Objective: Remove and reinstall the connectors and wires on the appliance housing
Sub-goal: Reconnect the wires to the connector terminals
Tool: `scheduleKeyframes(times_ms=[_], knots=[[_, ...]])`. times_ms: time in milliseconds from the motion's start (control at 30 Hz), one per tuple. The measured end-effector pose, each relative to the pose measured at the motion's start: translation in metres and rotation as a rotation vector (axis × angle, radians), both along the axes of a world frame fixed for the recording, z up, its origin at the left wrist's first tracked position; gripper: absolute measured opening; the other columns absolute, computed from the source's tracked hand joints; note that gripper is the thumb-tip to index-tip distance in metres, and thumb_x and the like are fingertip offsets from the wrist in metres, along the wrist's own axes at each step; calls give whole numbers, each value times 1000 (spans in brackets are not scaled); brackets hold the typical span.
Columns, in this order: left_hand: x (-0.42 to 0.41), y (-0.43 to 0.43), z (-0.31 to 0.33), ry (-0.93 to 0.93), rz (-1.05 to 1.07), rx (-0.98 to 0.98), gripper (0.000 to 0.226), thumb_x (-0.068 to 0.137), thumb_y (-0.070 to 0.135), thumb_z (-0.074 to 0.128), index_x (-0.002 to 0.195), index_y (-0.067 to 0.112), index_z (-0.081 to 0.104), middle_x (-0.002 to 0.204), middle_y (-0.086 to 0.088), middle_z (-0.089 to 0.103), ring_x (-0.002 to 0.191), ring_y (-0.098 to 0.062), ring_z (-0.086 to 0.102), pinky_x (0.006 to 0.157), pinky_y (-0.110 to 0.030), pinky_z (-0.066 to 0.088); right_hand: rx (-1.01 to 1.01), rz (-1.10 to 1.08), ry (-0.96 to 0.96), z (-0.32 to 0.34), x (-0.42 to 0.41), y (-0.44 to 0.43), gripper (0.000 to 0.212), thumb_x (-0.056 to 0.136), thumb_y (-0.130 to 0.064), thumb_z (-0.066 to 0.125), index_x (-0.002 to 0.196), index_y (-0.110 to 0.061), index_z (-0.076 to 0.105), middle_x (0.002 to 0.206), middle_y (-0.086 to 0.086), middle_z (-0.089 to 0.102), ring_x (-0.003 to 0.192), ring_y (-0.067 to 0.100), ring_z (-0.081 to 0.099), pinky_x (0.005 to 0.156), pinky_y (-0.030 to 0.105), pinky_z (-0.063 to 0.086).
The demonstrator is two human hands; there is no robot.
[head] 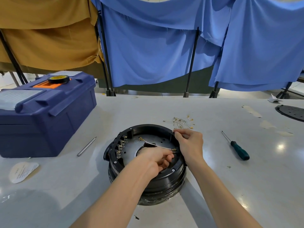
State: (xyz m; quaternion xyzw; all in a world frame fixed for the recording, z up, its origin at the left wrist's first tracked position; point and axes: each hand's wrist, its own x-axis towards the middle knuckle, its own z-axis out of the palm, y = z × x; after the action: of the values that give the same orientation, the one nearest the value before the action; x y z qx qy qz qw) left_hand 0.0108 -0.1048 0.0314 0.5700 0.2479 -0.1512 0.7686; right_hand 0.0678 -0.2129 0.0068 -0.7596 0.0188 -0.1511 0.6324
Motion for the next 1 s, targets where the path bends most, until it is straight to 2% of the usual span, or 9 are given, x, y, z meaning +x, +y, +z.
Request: scheduleKeyframes(times_ms=[233, 467, 633, 833, 1000], knots=[[1, 3, 1, -2, 18, -15, 18, 86, -9, 61, 70, -1, 61, 42, -6, 58, 30, -5, 49, 35, -11, 40, 18, -5, -6, 0, -2, 1, 15, 84, -6, 65, 88, -12, 78, 81, -3, 74, 78, -2, 66, 77, 17, 50], [-1, 3, 3, 0, 23, -25, 19, 80, -16, 60, 69, -1, 62, 43, -6, 59, 29, -5, 49, 34, -11, 40, 12, -13, -10, 1, -2, 2, 14, 84, -6, 65, 88, -13, 78, 80, -5, 73, 78, -4, 65, 75, 15, 48], [-2, 4, 4, 1, 2, -39, 19, 81, -15, 61, 68, -1, 61, 43, -6, 59, 29, -5, 50, 35, -11, 41, 23, -18, 0, 0, -2, 3, 15, 83, -7, 66, 84, -17, 77, 76, -9, 72, 78, -2, 66, 80, 21, 53], [-5, 6, 3, 8, -19, -102, 14, 87, -2, 64, 74, -3, 61, 45, -8, 61, 33, -7, 55, 35, -13, 44, 51, 16, 15, 0, -4, 0, 15, 84, -7, 66, 86, -17, 78, 83, -6, 75, 81, 3, 69, 86, 28, 56], [-5, 4, 1, -1, 1, -144, 14, 88, -4, 62, 74, -5, 62, 50, -11, 64, 36, -10, 60, 37, -15, 47, 79, 28, 23, 0, -4, -1, 15, 84, -6, 67, 83, -17, 77, 83, -5, 75, 82, 4, 70, 86, 29, 56]])
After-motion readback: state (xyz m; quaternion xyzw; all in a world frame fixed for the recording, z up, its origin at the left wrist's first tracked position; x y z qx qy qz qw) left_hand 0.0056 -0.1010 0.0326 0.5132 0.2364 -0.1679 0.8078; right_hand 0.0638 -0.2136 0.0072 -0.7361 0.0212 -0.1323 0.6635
